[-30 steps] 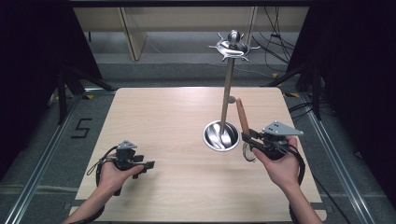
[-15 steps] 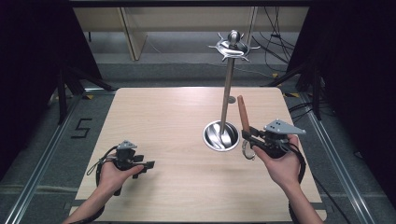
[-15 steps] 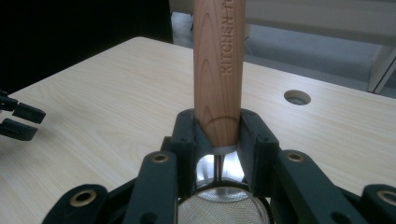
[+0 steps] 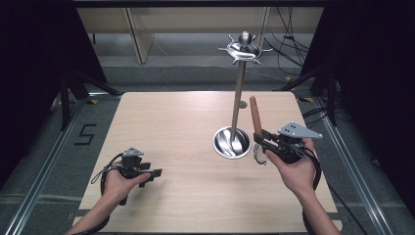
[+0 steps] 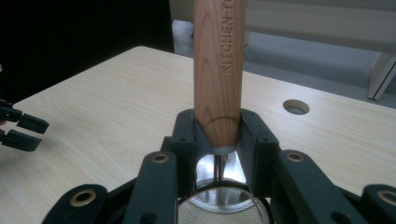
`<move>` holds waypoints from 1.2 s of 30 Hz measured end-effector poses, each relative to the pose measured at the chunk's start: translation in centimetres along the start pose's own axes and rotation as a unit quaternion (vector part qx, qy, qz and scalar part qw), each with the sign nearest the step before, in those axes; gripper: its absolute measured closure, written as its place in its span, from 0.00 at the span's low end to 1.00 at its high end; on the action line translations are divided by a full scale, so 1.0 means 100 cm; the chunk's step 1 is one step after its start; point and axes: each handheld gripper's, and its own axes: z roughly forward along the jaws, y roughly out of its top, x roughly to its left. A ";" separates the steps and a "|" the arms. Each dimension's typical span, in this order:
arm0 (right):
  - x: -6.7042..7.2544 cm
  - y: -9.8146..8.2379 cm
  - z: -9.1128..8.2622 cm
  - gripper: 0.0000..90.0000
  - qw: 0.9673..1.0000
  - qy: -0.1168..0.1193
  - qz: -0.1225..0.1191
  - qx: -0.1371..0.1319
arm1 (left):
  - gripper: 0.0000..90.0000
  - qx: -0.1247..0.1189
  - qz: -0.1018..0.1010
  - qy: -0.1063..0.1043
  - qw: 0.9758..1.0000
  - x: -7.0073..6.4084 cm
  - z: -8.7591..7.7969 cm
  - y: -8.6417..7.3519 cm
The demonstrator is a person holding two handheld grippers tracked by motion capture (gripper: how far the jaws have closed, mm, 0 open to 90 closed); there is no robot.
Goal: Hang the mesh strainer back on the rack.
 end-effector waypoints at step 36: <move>0.003 0.016 -0.005 0.78 1.000 0.000 0.009 -0.021 | 0.43 -0.003 -0.003 -0.003 1.000 0.000 0.000 0.000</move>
